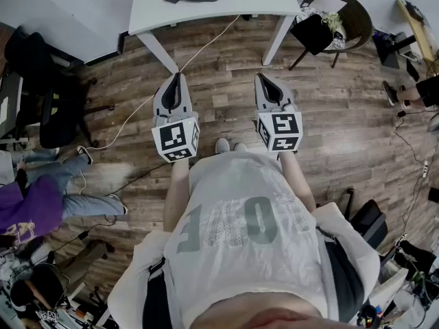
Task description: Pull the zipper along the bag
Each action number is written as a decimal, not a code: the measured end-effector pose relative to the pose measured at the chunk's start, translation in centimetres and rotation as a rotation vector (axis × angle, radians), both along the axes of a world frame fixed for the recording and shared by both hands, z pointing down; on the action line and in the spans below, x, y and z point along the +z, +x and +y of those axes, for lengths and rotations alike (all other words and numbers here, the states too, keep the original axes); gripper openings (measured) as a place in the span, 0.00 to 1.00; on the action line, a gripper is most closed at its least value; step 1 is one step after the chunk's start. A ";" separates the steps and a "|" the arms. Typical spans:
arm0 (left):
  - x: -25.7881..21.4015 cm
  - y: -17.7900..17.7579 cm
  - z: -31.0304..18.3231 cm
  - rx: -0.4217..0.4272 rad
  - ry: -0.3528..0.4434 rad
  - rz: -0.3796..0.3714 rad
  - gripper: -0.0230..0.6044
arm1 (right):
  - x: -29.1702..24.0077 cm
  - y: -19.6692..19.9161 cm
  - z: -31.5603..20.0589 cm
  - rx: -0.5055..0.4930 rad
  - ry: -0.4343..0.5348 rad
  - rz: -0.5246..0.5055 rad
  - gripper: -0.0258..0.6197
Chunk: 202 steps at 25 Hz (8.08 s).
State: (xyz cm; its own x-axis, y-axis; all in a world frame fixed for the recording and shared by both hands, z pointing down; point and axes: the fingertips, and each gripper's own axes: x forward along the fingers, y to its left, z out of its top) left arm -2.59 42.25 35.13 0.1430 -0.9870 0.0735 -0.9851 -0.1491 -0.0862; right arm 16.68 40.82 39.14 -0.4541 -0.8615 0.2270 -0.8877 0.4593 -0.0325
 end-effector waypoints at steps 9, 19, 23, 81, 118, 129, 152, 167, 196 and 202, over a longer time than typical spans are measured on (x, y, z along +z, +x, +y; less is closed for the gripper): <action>-0.8 -1.2 -1.2 -0.004 0.033 0.023 0.08 | -1.1 -0.6 -1.2 0.005 0.042 0.002 0.08; -0.2 -3.9 -2.9 0.004 0.030 0.043 0.08 | -0.5 -2.7 -2.6 0.027 0.025 -0.057 0.08; 0.0 -5.8 -3.2 0.006 0.032 0.055 0.08 | 0.0 -3.9 -3.0 0.043 0.011 -0.054 0.08; -4.3 -11.2 -51.5 -0.145 0.150 0.054 0.08 | -3.3 -8.5 -54.5 -0.028 0.094 -0.102 0.08; 4.5 -12.2 -58.2 -0.009 -0.093 -0.013 0.61 | 8.2 -2.9 -61.7 0.158 -0.101 0.219 0.59; 9.4 -11.2 -58.3 0.033 -0.246 -0.041 0.61 | 16.1 -0.5 -64.8 0.121 -0.197 0.535 0.59; 12.2 -12.2 -57.1 -0.007 -0.342 -0.034 0.60 | 18.4 -1.2 -67.7 0.099 -0.177 0.645 0.55; 15.7 -10.1 -56.6 0.100 -0.434 -0.089 0.60 | 18.7 -2.5 -67.1 0.034 -0.166 0.667 0.14; 15.7 -9.3 -55.9 0.683 -0.436 -0.580 0.61 | 19.4 -2.6 -66.2 -0.090 -0.239 0.743 0.09; 18.8 -8.9 -54.4 0.829 -0.511 -0.777 0.61 | 19.4 -2.7 -66.1 -0.106 -0.257 0.755 0.09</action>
